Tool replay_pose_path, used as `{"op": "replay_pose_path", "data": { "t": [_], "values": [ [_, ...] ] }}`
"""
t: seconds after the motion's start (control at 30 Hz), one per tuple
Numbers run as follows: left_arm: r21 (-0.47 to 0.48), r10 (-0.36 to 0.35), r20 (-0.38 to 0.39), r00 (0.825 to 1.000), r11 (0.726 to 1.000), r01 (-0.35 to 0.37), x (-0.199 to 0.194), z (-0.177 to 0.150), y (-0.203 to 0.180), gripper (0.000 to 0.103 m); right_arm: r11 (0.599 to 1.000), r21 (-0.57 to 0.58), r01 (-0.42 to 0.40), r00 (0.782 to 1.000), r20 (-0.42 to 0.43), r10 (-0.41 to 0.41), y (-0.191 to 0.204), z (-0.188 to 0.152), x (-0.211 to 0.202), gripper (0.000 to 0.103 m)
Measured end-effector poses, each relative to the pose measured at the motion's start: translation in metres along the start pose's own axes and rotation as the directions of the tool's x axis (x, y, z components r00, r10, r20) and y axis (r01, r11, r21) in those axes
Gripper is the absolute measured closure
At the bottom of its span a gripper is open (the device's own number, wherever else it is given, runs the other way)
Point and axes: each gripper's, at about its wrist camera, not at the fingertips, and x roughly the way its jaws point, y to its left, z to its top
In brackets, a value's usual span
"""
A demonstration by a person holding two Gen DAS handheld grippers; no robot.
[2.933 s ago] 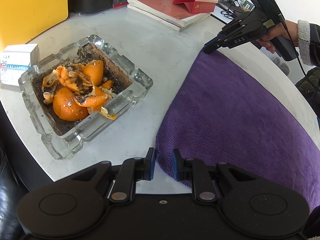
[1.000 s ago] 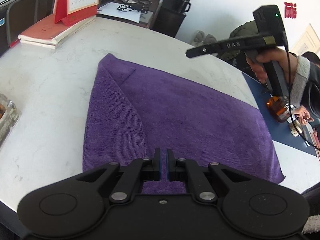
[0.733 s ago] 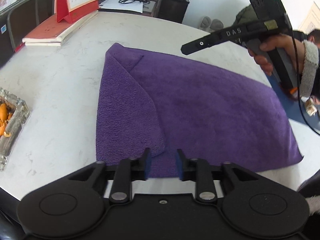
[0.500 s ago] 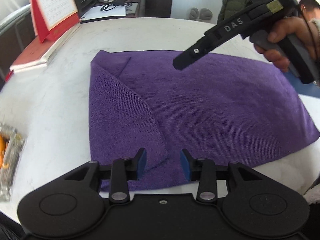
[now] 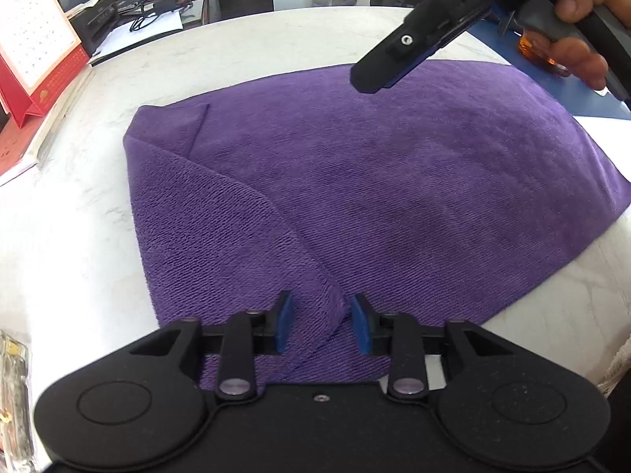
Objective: Fold towel
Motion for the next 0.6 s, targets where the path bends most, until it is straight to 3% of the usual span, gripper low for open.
{"op": "replay_pose_path", "data": {
  "t": [0.07,0.27,0.4,0.6],
  "values": [
    [-0.025,-0.018,-0.007,1.0,1.0,0.018,0.0,0.001,0.01,0.096,1.0,0.011,0.004,1.0,0.009,-0.004,0.0,0.001,0.001,0.048],
    [-0.155,-0.079,0.059,0.995,0.984,0.087,-0.017,-0.001,0.038,0.098,0.999,0.029,0.012,0.999,0.035,-0.013,0.006,0.005,0.008,0.048],
    [-0.262,-0.101,0.145,0.984,0.955,0.137,-0.038,-0.009,0.064,0.099,0.999,0.047,0.012,0.998,0.058,-0.015,0.011,0.011,0.015,0.048],
    [-0.379,-0.078,0.248,0.966,0.909,0.171,-0.066,-0.028,0.092,0.099,0.989,0.146,-0.026,0.997,0.073,0.016,0.009,0.03,0.036,0.048]
  ]
}}
